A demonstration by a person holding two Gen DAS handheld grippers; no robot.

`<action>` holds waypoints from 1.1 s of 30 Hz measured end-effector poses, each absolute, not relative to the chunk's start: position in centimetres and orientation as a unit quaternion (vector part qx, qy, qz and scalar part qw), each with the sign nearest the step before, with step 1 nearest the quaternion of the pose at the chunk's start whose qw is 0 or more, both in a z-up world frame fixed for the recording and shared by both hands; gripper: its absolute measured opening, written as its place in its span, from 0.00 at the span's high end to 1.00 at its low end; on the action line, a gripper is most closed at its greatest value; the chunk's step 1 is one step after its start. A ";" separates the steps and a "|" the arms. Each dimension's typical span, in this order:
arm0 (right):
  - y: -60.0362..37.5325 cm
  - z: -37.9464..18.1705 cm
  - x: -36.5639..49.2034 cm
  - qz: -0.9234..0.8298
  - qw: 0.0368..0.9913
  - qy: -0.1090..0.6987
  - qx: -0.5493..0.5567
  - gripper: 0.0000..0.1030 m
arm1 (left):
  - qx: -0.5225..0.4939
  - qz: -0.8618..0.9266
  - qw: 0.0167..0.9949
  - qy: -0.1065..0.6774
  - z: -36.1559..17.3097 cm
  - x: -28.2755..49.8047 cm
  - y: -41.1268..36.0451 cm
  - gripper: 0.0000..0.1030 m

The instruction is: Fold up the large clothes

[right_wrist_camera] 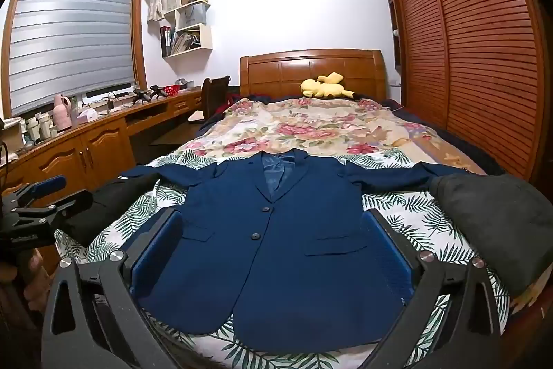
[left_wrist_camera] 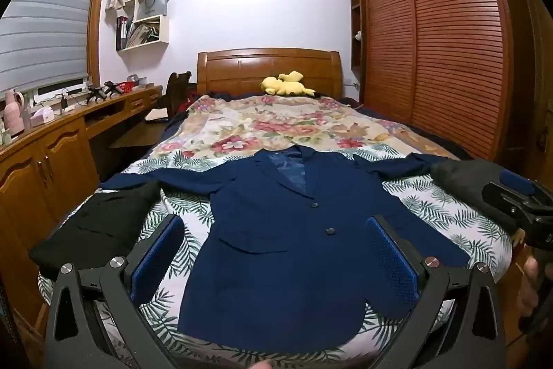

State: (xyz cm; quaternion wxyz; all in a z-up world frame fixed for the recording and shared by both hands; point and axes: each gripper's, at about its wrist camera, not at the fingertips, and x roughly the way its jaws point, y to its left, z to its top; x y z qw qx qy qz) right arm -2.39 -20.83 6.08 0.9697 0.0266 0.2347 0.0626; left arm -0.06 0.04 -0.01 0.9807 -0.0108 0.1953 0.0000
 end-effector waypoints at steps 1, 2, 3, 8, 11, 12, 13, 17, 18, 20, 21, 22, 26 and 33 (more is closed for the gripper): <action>-20.9 6.0 -2.4 0.063 0.970 0.231 0.031 0.00 | -0.011 -0.001 0.981 0.195 0.0 -0.1 0.1 0.00; -20.8 6.0 -2.4 0.062 0.970 0.233 0.030 0.00 | -0.011 -0.002 0.981 0.196 0.0 -0.1 0.1 0.00; -20.8 6.0 -2.4 0.063 0.970 0.232 0.030 0.00 | -0.012 -0.004 0.981 0.196 0.0 -0.1 0.2 0.00; -20.8 5.9 -2.5 0.064 0.971 0.229 0.029 0.00 | -0.017 -0.007 0.980 0.196 0.4 0.0 1.3 0.00; -20.8 5.8 -2.5 0.065 0.971 0.230 0.030 0.00 | -0.010 -0.003 0.980 0.196 0.3 0.0 0.6 0.00; -20.8 5.9 -2.5 0.065 0.971 0.230 0.030 0.00 | -0.007 0.002 0.981 0.193 0.1 -0.3 0.0 0.00; -20.8 5.9 -2.5 0.066 0.970 0.230 0.031 0.00 | -0.007 0.002 0.981 0.192 0.2 -0.3 0.0 0.00; -20.7 6.0 -2.7 0.066 0.971 0.229 0.030 0.00 | -0.008 0.002 0.982 0.189 0.4 -0.4 0.0 0.00; -20.7 6.0 -2.7 0.064 0.971 0.230 0.029 0.00 | -0.007 0.003 0.982 0.188 0.3 -0.5 -0.2 0.00; -20.7 6.0 -2.7 0.065 0.971 0.229 0.029 0.00 | -0.007 0.003 0.982 0.187 0.4 -0.6 -0.3 0.00; -20.7 6.0 -2.7 0.064 0.971 0.229 0.029 0.00 | -0.007 0.003 0.982 0.187 0.4 -0.6 -0.3 0.00; -20.7 6.0 -2.7 0.064 0.971 0.229 0.029 0.00 | -0.007 0.004 0.982 0.187 0.4 -0.6 -0.5 0.00; -20.8 6.0 -2.7 0.065 0.971 0.229 0.030 0.00 | -0.008 0.003 0.982 0.187 0.2 -0.4 -0.5 0.00; -20.5 6.2 -2.8 0.065 0.971 0.229 0.029 0.00 | -0.010 0.005 0.982 0.186 0.2 -0.5 -0.5 0.00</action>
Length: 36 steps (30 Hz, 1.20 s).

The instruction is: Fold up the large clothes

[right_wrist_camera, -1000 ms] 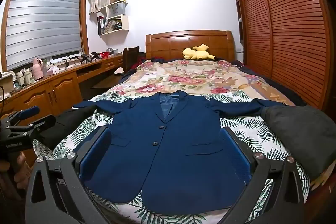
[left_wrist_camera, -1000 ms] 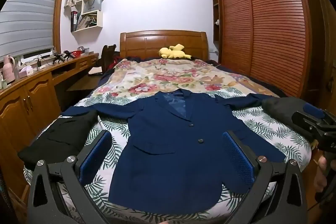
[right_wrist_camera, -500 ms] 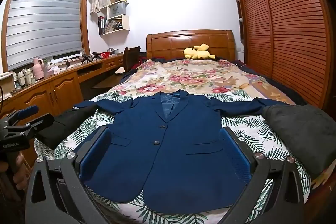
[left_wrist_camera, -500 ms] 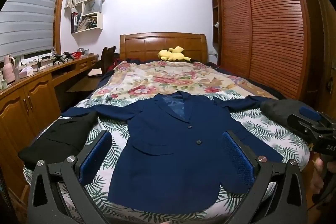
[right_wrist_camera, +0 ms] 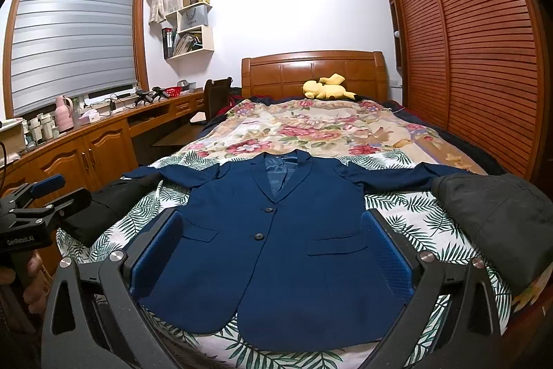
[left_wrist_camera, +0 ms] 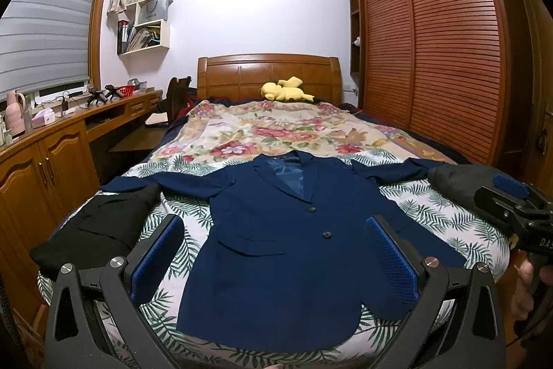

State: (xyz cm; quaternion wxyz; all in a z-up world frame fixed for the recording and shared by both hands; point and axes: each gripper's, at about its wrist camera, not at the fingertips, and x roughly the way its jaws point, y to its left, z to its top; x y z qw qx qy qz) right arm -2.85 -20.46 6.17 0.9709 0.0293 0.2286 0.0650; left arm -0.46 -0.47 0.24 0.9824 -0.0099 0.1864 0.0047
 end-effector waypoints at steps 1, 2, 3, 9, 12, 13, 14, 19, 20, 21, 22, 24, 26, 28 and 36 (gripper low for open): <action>-20.6 6.1 -2.9 0.065 0.971 0.228 0.029 0.00 | -0.010 0.004 0.982 0.186 0.3 -0.5 -0.4 0.00; -20.5 6.2 -2.9 0.065 0.971 0.229 0.029 0.00 | -0.010 0.004 0.982 0.186 0.3 -0.5 -0.4 0.00; -20.5 6.2 -2.9 0.065 0.971 0.229 0.030 0.00 | -0.010 0.004 0.982 0.186 0.3 -0.4 -0.4 0.00; -20.5 6.2 -3.0 0.064 0.971 0.228 0.030 0.00 | -0.010 0.004 0.982 0.186 0.2 -0.5 -0.4 0.00; -20.6 6.3 -2.6 0.065 0.971 0.228 0.030 0.00 | -0.010 0.004 0.982 0.186 0.2 -0.5 -0.4 0.00; -20.7 6.2 -2.6 0.065 0.971 0.228 0.030 0.00 | -0.009 0.004 0.983 0.186 0.3 -0.5 -0.4 0.00; -20.6 6.3 -2.6 0.064 0.971 0.227 0.030 0.00 | -0.010 0.004 0.983 0.186 0.3 -0.5 -0.4 0.00; -20.7 6.2 -2.7 0.065 0.971 0.228 0.030 0.00 | -0.008 0.003 0.983 0.183 0.3 -0.5 -0.6 0.00; -20.7 6.2 -2.7 0.065 0.971 0.228 0.031 0.00 | -0.008 0.004 0.983 0.183 0.3 -0.5 -0.6 0.00; -20.8 6.1 -2.7 0.065 0.971 0.228 0.031 0.00 | -0.008 0.004 0.983 0.183 0.3 -0.5 -0.6 0.00; -20.8 6.1 -2.7 0.065 0.971 0.228 0.031 0.00 | -0.008 0.003 0.983 0.183 0.3 -0.5 -0.6 0.00; -20.7 6.2 -2.7 0.065 0.971 0.228 0.031 0.00 | -0.007 0.003 0.983 0.183 0.2 -0.5 -0.7 0.00; -20.8 6.2 -2.7 0.065 0.971 0.228 0.031 0.00 | -0.007 0.003 0.983 0.183 0.2 -0.6 -0.7 0.00; -20.7 6.2 -2.7 0.066 0.971 0.228 0.032 0.00 | -0.008 0.002 0.983 0.182 0.2 -0.7 -0.6 0.00; -20.9 6.1 -2.8 0.065 0.971 0.227 0.031 0.00 | -0.006 0.001 0.984 0.179 0.3 -0.8 -0.7 0.00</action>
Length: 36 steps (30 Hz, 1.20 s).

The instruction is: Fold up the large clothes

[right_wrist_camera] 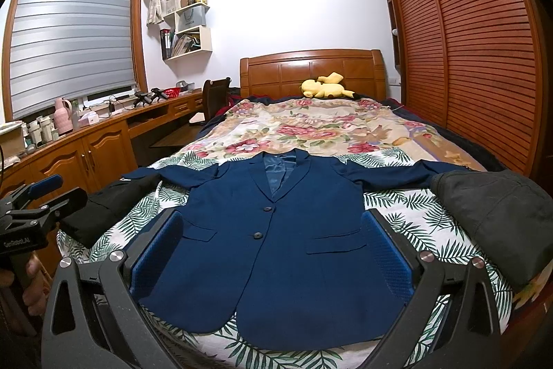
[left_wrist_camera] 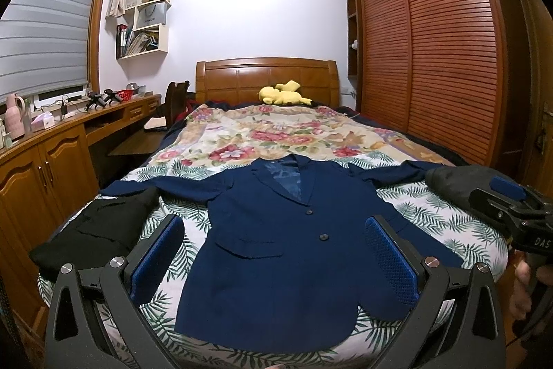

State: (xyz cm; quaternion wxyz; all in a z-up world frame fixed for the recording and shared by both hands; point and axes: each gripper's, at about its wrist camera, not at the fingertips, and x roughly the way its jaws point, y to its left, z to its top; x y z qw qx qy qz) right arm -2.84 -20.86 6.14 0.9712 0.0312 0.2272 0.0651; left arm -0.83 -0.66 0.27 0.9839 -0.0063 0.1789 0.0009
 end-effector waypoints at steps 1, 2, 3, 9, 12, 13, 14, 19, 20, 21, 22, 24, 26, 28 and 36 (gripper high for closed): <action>-20.9 6.1 -2.8 0.066 0.971 0.227 0.031 0.00 | -0.006 0.001 0.984 0.178 0.3 -0.9 -0.7 0.00; -20.8 6.3 -2.8 0.066 0.971 0.226 0.031 0.00 | -0.006 0.001 0.984 0.178 0.3 -0.9 -0.7 0.00; -20.8 6.4 -2.8 0.066 0.971 0.226 0.031 0.00 | -0.006 0.001 0.984 0.177 0.3 -0.9 -0.7 0.00; -20.6 6.5 -2.7 0.066 0.971 0.227 0.032 0.00 | -0.004 0.000 0.984 0.178 0.1 -0.8 -0.6 0.00; -20.7 6.3 -2.8 0.066 0.971 0.226 0.031 0.00 | -0.004 0.000 0.984 0.178 0.1 -0.8 -0.6 0.00; -20.7 6.3 -2.8 0.066 0.971 0.226 0.032 0.00 | -0.004 -0.001 0.984 0.178 0.1 -0.9 -0.6 0.00; -20.6 6.3 -2.7 0.066 0.971 0.226 0.032 0.00 | -0.004 0.000 0.984 0.178 0.1 -0.8 -0.6 0.00; -20.6 6.3 -2.7 0.067 0.971 0.226 0.032 0.00 | -0.005 -0.001 0.984 0.178 0.0 -0.9 -0.5 0.00; -20.5 6.4 -2.6 0.067 0.971 0.227 0.032 0.00 | -0.005 -0.001 0.984 0.179 -0.1 -0.9 -0.5 0.00; -20.9 6.7 -3.2 0.067 0.971 0.227 0.032 0.00 | -0.005 -0.001 0.984 0.179 -0.1 -0.9 -0.5 0.00; -20.9 6.8 -3.2 0.067 0.971 0.228 0.032 0.00 | -0.005 -0.001 0.984 0.180 -0.2 -0.9 -0.5 0.00; -20.8 6.6 -3.1 0.067 0.970 0.230 0.032 0.00 | -0.006 -0.001 0.983 0.183 -0.3 -0.7 -0.4 0.00; -20.6 6.3 -2.8 0.070 0.969 0.236 0.032 0.00 | -0.009 0.002 0.982 0.187 -0.6 -0.3 -0.2 0.00; -20.5 5.6 -2.6 0.071 0.968 0.240 0.031 0.00 | -0.013 0.005 0.981 0.196 -0.8 0.3 0.1 0.00; -19.4 3.2 0.5 0.089 0.961 0.260 0.014 0.00 | -0.012 0.022 0.973 0.230 -2.7 3.4 1.8 0.00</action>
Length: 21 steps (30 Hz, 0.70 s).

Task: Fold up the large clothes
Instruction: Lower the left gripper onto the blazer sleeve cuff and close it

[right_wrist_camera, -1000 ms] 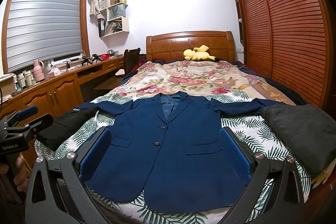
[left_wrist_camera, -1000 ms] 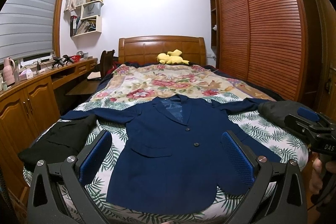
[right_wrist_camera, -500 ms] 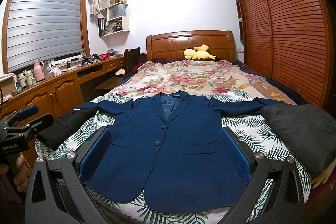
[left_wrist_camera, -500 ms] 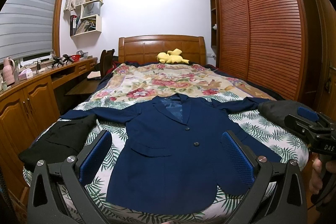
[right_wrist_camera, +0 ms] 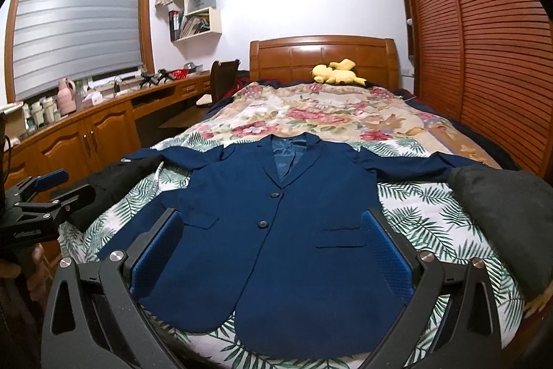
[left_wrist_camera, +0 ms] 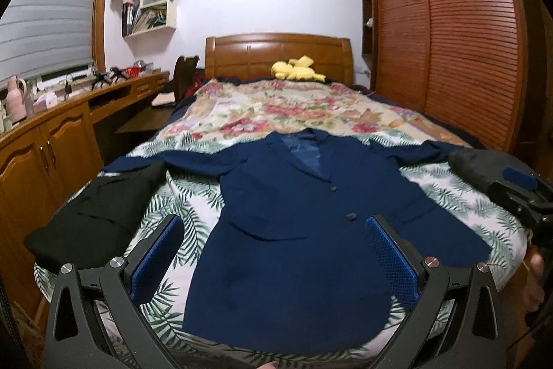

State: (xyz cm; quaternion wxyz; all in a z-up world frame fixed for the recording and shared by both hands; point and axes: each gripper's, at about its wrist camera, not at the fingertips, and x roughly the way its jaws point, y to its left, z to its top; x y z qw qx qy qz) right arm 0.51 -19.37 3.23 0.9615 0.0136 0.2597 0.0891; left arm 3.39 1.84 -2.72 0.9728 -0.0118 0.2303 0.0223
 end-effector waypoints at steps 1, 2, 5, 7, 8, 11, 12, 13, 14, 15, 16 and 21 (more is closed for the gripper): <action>-19.2 3.0 1.0 0.092 0.961 0.262 0.011 0.00 | -0.014 0.022 0.972 0.235 -2.9 3.9 2.1 0.00; -18.9 2.6 1.7 0.094 0.960 0.265 0.009 0.00 | -0.015 0.022 0.970 0.241 -3.0 4.4 2.3 0.00; -18.6 1.9 3.2 0.097 0.958 0.271 0.004 0.00 | -0.014 0.019 0.966 0.258 -3.1 6.2 3.0 0.00; -18.4 1.4 3.9 0.098 0.956 0.276 0.000 0.00 | -0.013 0.022 0.964 0.266 -3.2 7.3 3.5 0.00; -18.3 1.0 4.6 0.101 0.954 0.281 -0.002 0.00 | -0.015 0.022 0.963 0.269 -3.2 7.7 3.7 0.00; -18.0 -0.1 6.5 0.109 0.951 0.288 -0.010 0.00 | -0.023 0.020 0.961 0.277 -3.3 9.5 4.6 0.00; -18.0 -0.3 7.0 0.111 0.951 0.289 -0.012 0.00 | -0.024 0.022 0.960 0.279 -3.3 10.1 4.9 0.00; -17.9 -0.6 7.7 0.115 0.950 0.291 -0.013 0.00 | -0.024 0.024 0.959 0.282 -3.4 10.8 5.2 0.00; -17.8 -1.1 8.9 0.120 0.949 0.292 -0.016 0.00 | -0.024 0.028 0.958 0.283 -3.6 11.5 5.5 0.00; -17.7 -1.3 9.4 0.121 0.949 0.292 -0.018 0.00 | -0.024 0.032 0.958 0.285 -3.7 12.3 5.7 0.00; -17.6 -1.7 10.3 0.123 0.948 0.293 -0.020 0.00 | -0.023 0.036 0.957 0.287 -3.8 13.0 5.9 0.00; -17.1 -3.5 14.7 0.137 0.943 0.303 -0.021 0.00 | -0.029 0.044 0.952 0.300 -4.5 16.6 7.3 0.00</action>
